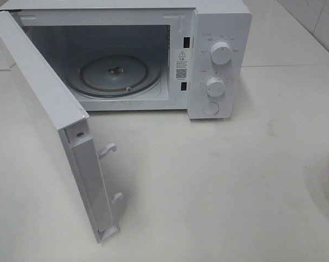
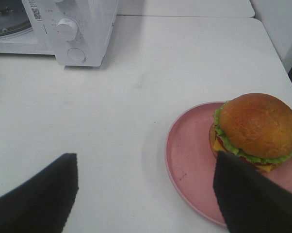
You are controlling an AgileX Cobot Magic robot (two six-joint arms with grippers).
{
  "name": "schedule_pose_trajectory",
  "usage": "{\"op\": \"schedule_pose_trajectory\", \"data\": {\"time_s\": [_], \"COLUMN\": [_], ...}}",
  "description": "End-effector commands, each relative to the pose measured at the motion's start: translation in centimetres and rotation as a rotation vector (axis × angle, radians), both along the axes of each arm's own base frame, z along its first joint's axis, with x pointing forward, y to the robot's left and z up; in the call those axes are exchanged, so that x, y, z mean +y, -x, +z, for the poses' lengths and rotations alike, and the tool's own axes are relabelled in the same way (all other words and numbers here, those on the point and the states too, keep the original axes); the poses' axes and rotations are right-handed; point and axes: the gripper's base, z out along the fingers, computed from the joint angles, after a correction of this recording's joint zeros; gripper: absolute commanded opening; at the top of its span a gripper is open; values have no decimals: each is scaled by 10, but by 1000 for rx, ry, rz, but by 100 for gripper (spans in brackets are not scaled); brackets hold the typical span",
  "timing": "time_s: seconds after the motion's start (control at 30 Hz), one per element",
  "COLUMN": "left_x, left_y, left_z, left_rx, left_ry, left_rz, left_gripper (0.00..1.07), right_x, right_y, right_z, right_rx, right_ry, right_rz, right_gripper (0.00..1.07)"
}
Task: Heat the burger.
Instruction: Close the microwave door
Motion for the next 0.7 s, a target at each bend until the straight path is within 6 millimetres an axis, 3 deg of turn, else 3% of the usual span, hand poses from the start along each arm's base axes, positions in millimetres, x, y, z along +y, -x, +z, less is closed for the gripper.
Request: {"op": "schedule_pose_trajectory", "data": {"time_s": [0.03,0.23,0.27,0.3,0.33,0.37,0.43,0.47,0.5,0.53,0.57,0.6,0.67,0.7], "left_x": [0,1,2,2,3,3,4,4,5,5,5,6,7,8], "left_y": [0,-20,-30,-30,-42,-42,-58,-58,-62,-74,-74,-86,-91,-103], "left_z": [8,18,18,18,19,19,19,19,19,17,17,14,14,11], "left_rx": [-52,-40,-17,-17,13,13,50,50,65,102,102,138,145,169], "left_ry": [6,9,12,12,14,14,18,18,19,25,25,27,28,31], "left_rz": [1,5,6,6,8,8,11,11,11,12,12,13,14,16], "left_gripper": [100,93,86,86,77,77,59,59,53,40,40,28,22,6], "right_x": [0,0,0,0,0,0,0,0,0,0,0,0,0,0], "right_y": [4,4,4,4,4,4,4,4,4,4,4,4,4,4], "right_z": [0,0,0,0,0,0,0,0,0,0,0,0,0,0], "right_rx": [-38,-38,-38,-38,-38,-38,-38,-38,-38,-38,-38,-38,-38,-38], "right_ry": [7,7,7,7,7,7,7,7,7,7,7,7,7,7], "right_rz": [1,1,1,1,1,1,1,1,1,1,1,1,1,1], "right_gripper": [75,75,75,75,75,75,75,75,75,75,75,75,75,75]}}
